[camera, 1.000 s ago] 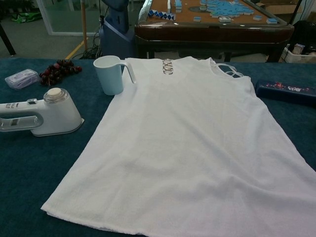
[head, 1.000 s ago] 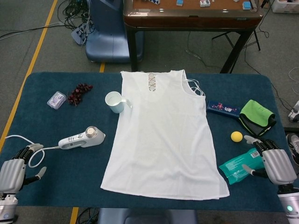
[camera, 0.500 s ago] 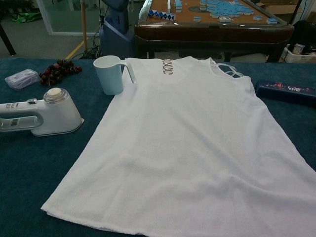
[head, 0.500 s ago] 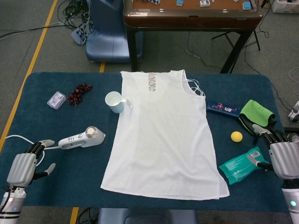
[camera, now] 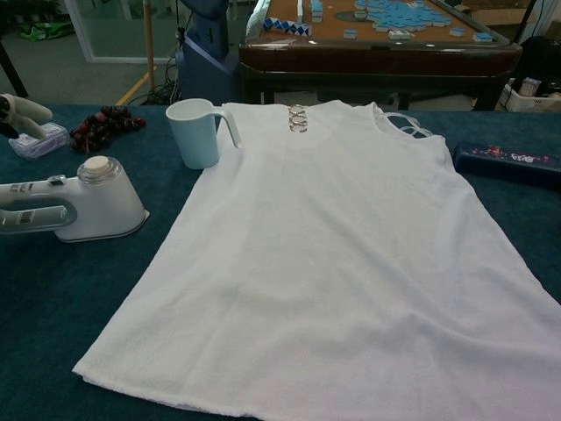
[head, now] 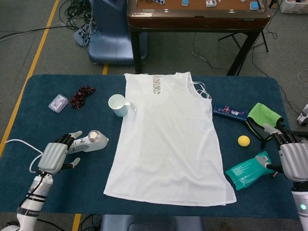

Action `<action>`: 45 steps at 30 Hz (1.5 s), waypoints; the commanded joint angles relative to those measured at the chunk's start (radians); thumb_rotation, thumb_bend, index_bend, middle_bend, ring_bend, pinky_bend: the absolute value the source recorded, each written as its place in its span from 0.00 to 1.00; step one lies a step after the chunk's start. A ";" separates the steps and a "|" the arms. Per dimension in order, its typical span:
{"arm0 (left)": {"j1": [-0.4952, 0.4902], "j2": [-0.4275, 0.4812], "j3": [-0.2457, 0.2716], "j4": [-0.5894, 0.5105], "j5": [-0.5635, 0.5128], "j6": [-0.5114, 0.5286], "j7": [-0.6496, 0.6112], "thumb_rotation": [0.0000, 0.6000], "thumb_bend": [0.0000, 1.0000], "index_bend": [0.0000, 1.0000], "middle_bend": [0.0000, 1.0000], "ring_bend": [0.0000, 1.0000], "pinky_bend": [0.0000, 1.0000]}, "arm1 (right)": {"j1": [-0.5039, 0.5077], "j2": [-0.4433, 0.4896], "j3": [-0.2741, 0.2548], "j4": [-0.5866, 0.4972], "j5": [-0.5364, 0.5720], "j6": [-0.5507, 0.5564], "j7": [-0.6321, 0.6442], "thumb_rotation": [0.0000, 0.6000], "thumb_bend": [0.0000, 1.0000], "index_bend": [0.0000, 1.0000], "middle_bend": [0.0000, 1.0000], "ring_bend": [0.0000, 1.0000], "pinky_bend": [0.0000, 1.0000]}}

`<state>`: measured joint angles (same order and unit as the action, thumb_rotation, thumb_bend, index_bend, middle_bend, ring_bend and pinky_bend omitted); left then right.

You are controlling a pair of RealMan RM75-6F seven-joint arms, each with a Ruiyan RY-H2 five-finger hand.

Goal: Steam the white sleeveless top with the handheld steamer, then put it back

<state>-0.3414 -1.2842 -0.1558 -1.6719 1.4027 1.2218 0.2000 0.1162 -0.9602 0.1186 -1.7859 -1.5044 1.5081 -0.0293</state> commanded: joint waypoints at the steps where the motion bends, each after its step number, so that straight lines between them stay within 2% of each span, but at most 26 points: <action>1: -0.039 -0.040 -0.018 0.029 -0.068 -0.046 0.079 1.00 0.18 0.09 0.17 0.18 0.32 | -0.004 0.003 -0.003 0.002 0.000 0.002 0.005 1.00 0.14 0.15 0.28 0.18 0.22; 8: -0.079 -0.100 -0.048 0.093 -0.187 -0.063 0.188 1.00 0.17 0.07 0.13 0.14 0.30 | -0.014 0.010 -0.010 0.011 -0.002 0.006 0.022 1.00 0.14 0.15 0.28 0.18 0.22; 17: -0.113 -0.112 -0.055 0.122 -0.335 -0.101 0.301 1.00 0.17 0.08 0.08 0.08 0.27 | -0.016 0.011 -0.013 0.016 -0.002 0.002 0.030 1.00 0.14 0.15 0.28 0.18 0.22; 24: -0.147 -0.143 -0.068 0.170 -0.423 -0.125 0.327 1.00 0.17 0.16 0.08 0.08 0.27 | -0.019 0.016 -0.017 0.015 -0.003 0.001 0.035 1.00 0.14 0.15 0.28 0.18 0.22; 29: -0.168 -0.186 -0.084 0.240 -0.441 -0.122 0.301 1.00 0.17 0.26 0.12 0.11 0.27 | -0.025 0.022 -0.019 0.013 0.004 0.001 0.036 1.00 0.14 0.15 0.28 0.18 0.22; 39: -0.194 -0.232 -0.104 0.327 -0.495 -0.139 0.263 1.00 0.17 0.31 0.23 0.21 0.29 | -0.018 0.022 -0.019 0.019 0.013 -0.021 0.043 1.00 0.14 0.15 0.28 0.18 0.22; 45: -0.209 -0.281 -0.120 0.389 -0.505 -0.129 0.232 1.00 0.17 0.35 0.28 0.26 0.35 | -0.015 0.023 -0.019 0.024 0.020 -0.032 0.048 1.00 0.14 0.15 0.28 0.18 0.22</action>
<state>-0.5459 -1.5548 -0.2711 -1.2944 0.8979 1.0887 0.4402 0.1010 -0.9373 0.0993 -1.7620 -1.4845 1.4763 0.0181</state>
